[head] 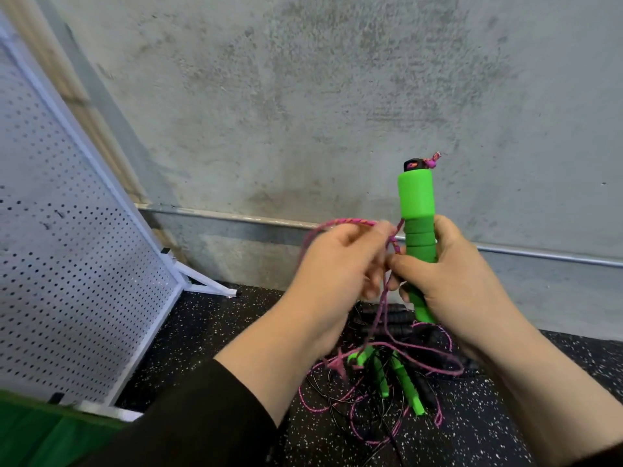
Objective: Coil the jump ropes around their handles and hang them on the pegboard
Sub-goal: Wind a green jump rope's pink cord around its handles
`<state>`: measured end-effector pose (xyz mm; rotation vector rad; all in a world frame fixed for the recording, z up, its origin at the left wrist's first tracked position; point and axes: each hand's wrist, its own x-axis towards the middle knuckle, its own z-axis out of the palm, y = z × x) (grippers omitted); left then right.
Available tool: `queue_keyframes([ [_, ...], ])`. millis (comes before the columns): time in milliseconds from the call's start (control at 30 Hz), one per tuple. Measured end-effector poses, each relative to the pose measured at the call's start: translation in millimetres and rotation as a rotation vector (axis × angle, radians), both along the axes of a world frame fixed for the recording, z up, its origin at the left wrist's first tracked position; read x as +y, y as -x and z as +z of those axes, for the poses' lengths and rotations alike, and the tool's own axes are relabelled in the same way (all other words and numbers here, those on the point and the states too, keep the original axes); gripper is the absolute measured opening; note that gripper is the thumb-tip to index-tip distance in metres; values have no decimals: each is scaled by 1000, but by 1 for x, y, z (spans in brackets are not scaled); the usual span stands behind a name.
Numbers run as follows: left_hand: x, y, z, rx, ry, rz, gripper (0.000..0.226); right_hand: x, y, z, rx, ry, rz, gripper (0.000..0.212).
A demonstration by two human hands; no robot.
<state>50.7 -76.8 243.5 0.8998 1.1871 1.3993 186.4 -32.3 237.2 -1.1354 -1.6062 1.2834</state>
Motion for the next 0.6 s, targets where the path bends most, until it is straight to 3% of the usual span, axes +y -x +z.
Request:
queue_keyframes([
  [133,3,-2,-2,95,-1,51,22,-1,1,-2,-43,-16,9,28],
  [333,6,26,24,-299,-349,310,20,-2,1,-5,-127,19,39,32],
  [433,9,39,25,-372,-319,370,22,-4,3,-6,-164,10,31,33],
  [600,1,5,-1,-2,-19,86,19,-7,7,-2,-136,-31,23,30],
])
